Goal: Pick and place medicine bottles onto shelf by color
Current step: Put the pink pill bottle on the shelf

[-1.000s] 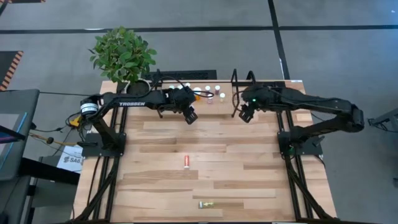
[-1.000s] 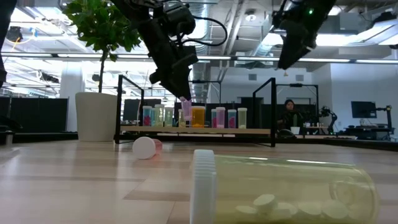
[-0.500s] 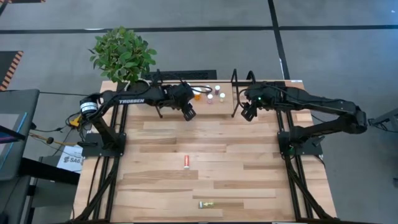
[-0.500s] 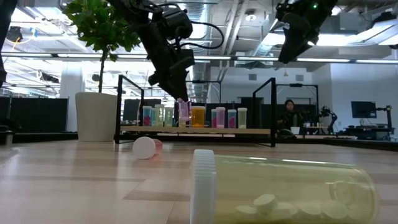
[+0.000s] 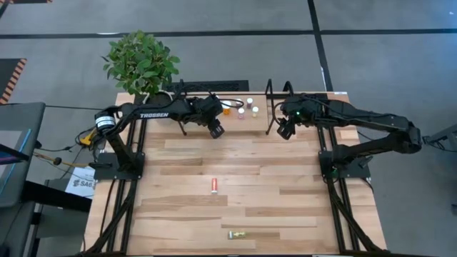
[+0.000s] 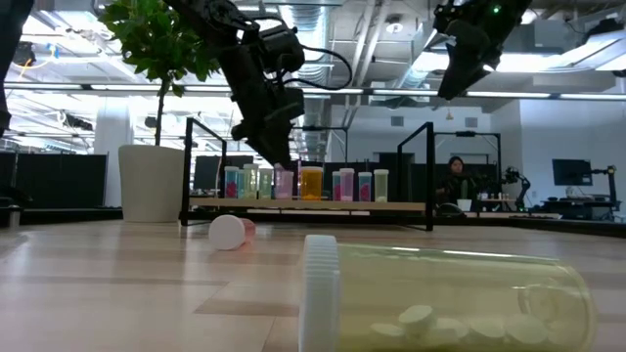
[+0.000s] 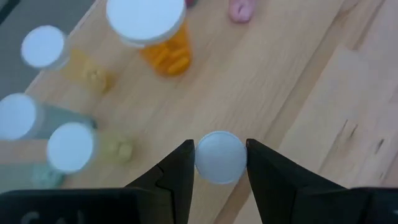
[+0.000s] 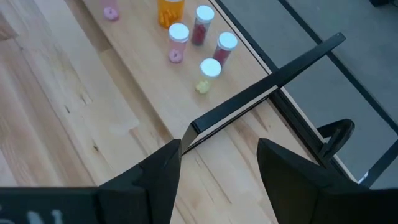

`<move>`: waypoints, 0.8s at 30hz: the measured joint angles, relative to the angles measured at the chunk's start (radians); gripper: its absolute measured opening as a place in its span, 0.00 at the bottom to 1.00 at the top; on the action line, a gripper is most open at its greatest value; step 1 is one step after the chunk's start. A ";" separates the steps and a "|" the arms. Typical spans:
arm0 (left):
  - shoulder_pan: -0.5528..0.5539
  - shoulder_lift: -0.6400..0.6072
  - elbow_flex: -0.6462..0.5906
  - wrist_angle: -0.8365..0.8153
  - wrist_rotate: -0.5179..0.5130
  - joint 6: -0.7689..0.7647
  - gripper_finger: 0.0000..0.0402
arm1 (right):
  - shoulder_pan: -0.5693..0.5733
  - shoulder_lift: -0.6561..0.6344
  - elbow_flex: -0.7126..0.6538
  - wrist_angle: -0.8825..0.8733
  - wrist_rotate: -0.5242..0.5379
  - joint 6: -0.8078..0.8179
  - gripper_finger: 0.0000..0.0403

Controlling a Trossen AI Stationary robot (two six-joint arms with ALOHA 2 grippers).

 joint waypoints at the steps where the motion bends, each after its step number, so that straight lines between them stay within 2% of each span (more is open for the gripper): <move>1: 0.000 -0.001 0.000 -0.002 -0.006 0.002 0.31 | 0.000 0.000 0.000 0.000 -0.001 0.000 0.58; 12: 0.010 0.007 0.000 0.009 -0.034 0.034 0.31 | -0.001 0.000 0.000 -0.006 -0.001 -0.001 0.58; 24: 0.011 0.013 0.001 0.034 -0.047 0.018 0.44 | -0.001 0.000 0.000 -0.008 0.000 -0.003 0.58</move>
